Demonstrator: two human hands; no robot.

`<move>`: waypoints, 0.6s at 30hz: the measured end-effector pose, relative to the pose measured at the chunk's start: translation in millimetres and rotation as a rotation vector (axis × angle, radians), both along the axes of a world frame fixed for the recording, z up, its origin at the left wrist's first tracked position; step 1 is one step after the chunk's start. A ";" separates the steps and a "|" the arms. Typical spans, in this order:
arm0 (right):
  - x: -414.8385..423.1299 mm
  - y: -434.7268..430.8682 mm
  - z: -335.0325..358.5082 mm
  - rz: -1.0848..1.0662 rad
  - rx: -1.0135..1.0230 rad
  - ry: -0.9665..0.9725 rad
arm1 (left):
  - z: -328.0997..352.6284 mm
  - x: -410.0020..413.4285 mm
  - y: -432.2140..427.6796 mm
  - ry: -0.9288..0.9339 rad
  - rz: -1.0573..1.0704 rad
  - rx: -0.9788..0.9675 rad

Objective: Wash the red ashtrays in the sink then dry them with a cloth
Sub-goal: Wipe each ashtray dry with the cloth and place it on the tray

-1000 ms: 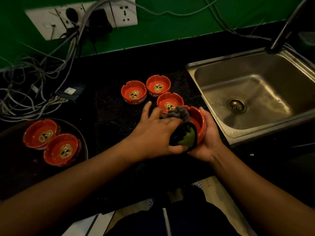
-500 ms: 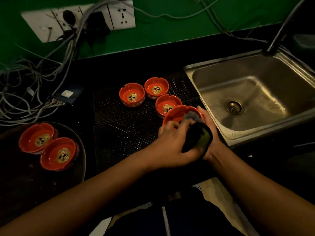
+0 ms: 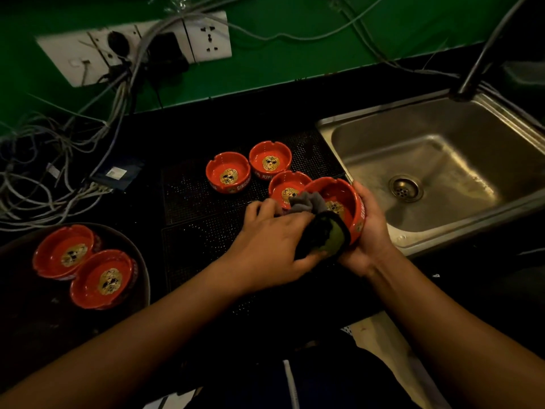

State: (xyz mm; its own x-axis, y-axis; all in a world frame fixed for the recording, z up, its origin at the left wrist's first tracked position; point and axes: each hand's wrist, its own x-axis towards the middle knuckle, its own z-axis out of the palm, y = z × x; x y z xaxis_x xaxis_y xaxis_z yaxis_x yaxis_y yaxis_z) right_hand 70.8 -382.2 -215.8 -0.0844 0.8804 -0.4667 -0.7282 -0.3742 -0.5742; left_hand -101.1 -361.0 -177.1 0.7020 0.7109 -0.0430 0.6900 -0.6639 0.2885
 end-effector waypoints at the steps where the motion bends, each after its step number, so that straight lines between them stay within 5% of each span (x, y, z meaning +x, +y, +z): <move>1: 0.2 0.6 0.6 -0.006 0.004 -0.012 | 0.8 0.9 0.4 -0.028 0.033 -0.098; 7: 2.0 7.4 -0.4 0.054 0.014 -0.175 | -5.1 7.0 -2.1 -1.039 0.363 -0.850; 9: 2.0 8.0 -2.6 0.137 0.017 -0.196 | -8.8 14.2 -7.6 -1.078 0.269 -0.787; 12: 1.1 8.0 -3.3 0.187 0.053 -0.177 | -19.1 30.1 -5.7 -0.695 0.058 -0.462; 14: 3.5 9.1 -3.0 0.154 0.038 -0.233 | -21.9 38.5 -0.3 -0.580 0.115 -0.373; 18: 20.2 13.7 -7.8 0.071 0.049 -0.423 | -24.8 51.8 2.9 -1.090 0.446 -0.623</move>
